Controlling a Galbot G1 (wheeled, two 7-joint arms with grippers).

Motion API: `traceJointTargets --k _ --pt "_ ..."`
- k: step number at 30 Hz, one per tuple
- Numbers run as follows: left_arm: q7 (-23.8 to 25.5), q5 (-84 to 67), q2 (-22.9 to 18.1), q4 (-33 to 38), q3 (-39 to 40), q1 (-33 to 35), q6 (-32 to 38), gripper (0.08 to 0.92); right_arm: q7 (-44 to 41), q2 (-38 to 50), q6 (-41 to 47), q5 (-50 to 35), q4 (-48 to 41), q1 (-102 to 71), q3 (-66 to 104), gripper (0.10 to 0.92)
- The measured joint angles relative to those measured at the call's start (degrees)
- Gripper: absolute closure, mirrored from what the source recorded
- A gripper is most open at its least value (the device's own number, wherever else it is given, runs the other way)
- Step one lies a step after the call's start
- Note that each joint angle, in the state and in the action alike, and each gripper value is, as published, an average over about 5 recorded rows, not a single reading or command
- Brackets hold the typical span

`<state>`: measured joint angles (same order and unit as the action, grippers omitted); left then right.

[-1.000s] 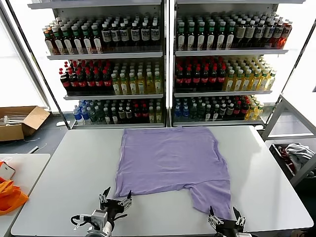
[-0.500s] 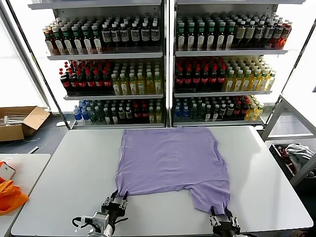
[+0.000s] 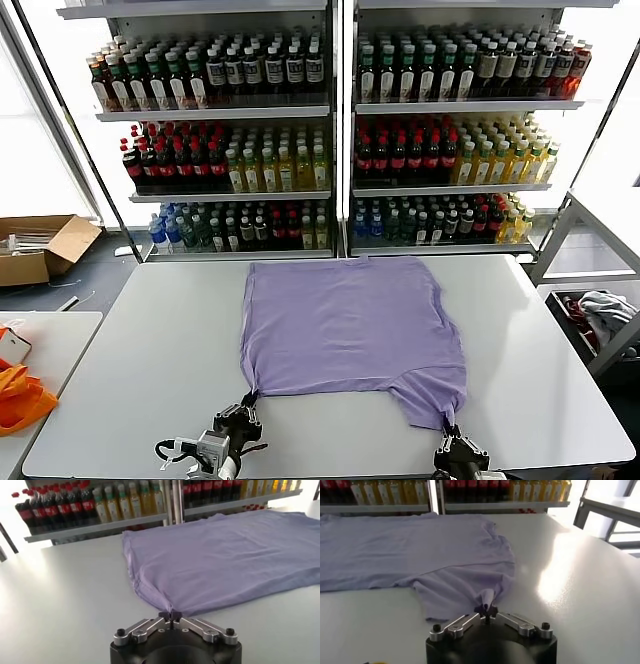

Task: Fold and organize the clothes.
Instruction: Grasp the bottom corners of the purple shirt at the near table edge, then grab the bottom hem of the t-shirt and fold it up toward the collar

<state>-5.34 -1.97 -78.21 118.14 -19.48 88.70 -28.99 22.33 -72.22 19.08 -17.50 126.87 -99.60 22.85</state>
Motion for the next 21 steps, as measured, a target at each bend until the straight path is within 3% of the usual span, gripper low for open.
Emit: traceJointTargets --k 12,21 --pt "-1.3 -0.4 -1.2 1.4 -0.7 -2.0 5.1 0.912 -4.2 -0.8 -3.2 0.4 -0.2 5.6 2.3 0.917" --pt "-1.6 -2.3 -0.2 -1.7 -1.4 -7.3 8.3 0.912 -6.8 -0.4 -3.6 0.7 -4.6 15.8 2.2 0.917"
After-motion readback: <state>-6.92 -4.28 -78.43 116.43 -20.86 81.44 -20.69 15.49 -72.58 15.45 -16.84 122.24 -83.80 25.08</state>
